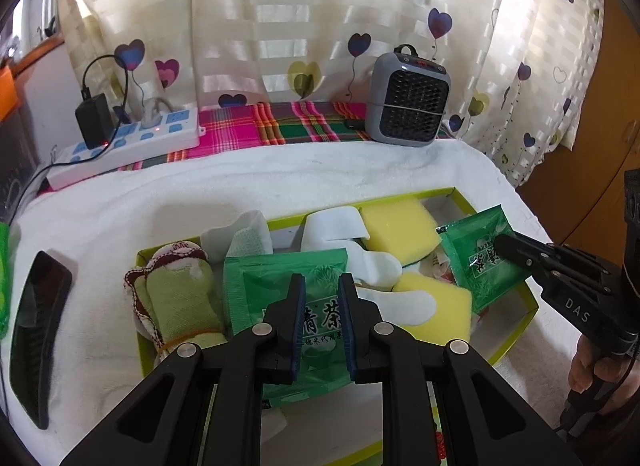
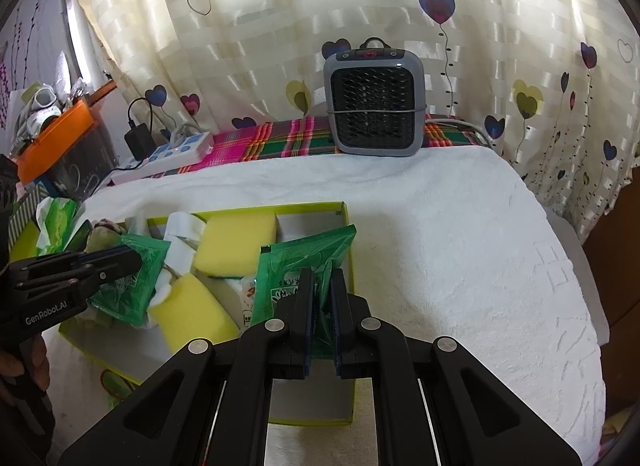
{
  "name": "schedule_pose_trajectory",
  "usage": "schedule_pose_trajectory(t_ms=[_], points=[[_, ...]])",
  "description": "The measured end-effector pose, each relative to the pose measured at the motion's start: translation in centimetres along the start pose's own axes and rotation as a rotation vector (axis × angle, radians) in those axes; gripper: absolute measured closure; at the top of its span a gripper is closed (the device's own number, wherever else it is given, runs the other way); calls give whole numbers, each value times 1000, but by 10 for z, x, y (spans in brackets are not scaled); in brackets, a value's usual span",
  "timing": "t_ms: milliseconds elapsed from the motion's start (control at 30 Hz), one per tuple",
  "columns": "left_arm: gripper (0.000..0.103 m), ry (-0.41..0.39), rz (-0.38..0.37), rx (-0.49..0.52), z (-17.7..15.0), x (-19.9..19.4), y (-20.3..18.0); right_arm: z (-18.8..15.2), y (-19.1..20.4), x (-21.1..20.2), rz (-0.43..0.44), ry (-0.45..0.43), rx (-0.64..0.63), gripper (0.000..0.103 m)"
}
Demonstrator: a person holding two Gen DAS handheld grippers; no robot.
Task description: Organize soft objects
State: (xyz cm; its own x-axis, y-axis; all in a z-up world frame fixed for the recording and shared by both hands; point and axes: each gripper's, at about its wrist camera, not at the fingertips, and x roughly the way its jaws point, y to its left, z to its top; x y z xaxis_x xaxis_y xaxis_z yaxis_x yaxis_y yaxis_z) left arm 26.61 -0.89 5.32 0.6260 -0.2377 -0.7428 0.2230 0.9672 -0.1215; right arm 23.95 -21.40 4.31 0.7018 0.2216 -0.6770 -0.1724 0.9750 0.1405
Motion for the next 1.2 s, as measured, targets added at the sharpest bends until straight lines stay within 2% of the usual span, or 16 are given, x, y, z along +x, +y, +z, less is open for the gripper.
schedule_pose_trajectory(t_ms=[300,633,800,967,1200], points=[[86,-10,35,35,-2,2,-6,-2,1,5,-15,19,-27,91],[80,-16,32,42,-2,4,-7,-4,7,9,-55,25,-75,88],[69,-18,40,37,-2,2,-7,-6,10,6,-50,20,-84,79],[65,-19,42,40,-3,-1,-8,-9,14,3,-20,14,-88,63],[60,-25,54,46,-7,-9,-10,-12,21,-5,-34,-9,-106,55]])
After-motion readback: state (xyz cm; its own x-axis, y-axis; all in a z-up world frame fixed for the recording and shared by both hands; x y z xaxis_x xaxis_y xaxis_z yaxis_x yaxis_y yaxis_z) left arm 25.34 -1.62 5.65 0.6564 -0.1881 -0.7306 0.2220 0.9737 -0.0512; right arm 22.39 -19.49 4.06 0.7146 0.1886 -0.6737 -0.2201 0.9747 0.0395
